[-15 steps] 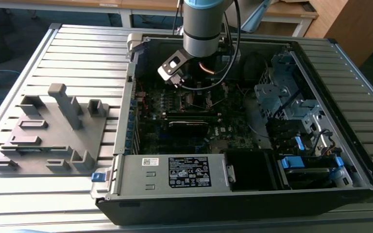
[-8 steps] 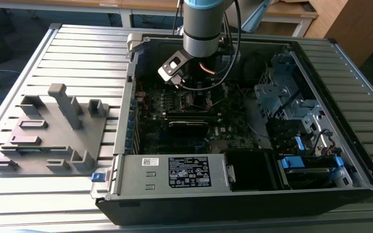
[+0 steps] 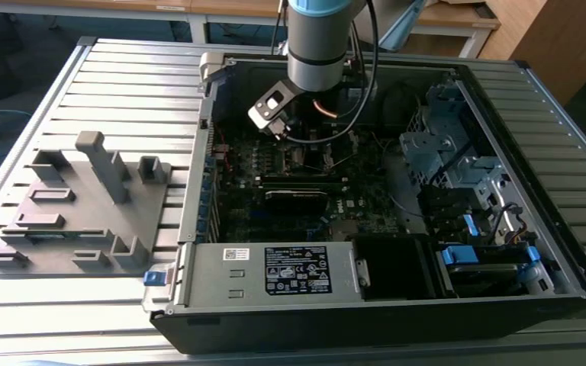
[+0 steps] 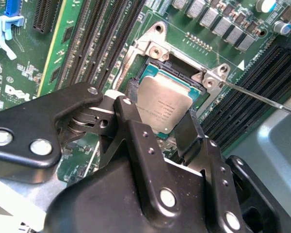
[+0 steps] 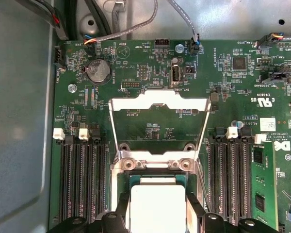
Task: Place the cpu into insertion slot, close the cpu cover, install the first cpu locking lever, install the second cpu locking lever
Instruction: 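Place the cpu into insertion slot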
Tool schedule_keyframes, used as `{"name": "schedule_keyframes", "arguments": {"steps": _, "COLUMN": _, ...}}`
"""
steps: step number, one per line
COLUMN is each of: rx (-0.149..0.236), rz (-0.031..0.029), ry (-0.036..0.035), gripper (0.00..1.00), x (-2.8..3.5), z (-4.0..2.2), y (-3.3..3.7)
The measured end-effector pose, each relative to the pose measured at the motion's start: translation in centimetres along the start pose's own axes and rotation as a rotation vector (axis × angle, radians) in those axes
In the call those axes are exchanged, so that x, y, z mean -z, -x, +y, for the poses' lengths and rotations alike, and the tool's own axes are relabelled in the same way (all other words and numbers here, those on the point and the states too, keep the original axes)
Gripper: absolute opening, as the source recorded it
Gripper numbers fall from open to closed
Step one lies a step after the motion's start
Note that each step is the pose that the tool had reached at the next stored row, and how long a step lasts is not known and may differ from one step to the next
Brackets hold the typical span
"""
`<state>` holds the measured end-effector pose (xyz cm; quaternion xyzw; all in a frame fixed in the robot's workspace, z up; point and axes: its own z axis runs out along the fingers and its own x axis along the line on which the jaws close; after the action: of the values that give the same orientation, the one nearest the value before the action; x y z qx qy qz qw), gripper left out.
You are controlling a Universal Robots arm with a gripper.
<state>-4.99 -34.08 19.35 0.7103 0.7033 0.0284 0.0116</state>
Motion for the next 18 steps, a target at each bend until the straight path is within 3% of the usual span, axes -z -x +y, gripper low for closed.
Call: {"name": "schedule_keyframes", "arguments": {"steps": 18, "rx": 0.0, "rz": -0.0001, "ry": 0.0001, "gripper": 0.54, "x": -0.09, "z": -0.02, "y": -0.1}}
